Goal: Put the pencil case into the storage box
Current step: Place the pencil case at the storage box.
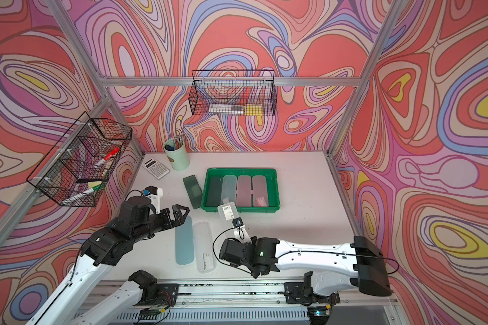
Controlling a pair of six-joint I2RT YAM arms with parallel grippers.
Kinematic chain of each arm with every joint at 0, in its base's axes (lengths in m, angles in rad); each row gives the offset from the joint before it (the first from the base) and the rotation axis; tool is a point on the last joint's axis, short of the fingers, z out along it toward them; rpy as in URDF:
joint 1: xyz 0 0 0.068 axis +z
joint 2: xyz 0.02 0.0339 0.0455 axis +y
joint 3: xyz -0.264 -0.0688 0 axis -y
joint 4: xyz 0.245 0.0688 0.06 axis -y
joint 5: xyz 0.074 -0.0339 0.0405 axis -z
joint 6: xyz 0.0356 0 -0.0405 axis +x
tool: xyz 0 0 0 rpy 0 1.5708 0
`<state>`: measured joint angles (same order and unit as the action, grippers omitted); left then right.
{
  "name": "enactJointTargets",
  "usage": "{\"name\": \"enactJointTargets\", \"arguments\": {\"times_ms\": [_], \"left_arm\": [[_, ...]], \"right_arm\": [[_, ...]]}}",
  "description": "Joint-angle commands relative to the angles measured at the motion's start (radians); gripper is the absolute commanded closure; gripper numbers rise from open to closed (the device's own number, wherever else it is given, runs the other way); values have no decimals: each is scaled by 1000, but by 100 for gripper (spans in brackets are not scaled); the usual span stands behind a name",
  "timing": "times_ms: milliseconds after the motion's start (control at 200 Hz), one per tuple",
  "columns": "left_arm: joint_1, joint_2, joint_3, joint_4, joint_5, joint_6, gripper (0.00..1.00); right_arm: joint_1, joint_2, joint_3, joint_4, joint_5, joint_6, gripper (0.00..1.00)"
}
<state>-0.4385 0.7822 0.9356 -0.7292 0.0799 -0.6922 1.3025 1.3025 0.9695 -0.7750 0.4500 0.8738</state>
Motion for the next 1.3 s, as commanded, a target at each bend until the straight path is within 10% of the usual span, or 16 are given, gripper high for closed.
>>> {"name": "enactJointTargets", "arguments": {"times_ms": [0,546,1297], "left_arm": [[4,91,51,134,53,42,1],[1,550,233,379,276,9,1],[2,582,116,453,295,11,1]], "right_arm": [[-97,16,66,5,-9,-86,42],[-750,306,253,189,-362,-487,44],[-845,526,250,277,-315,-436,47]]}}
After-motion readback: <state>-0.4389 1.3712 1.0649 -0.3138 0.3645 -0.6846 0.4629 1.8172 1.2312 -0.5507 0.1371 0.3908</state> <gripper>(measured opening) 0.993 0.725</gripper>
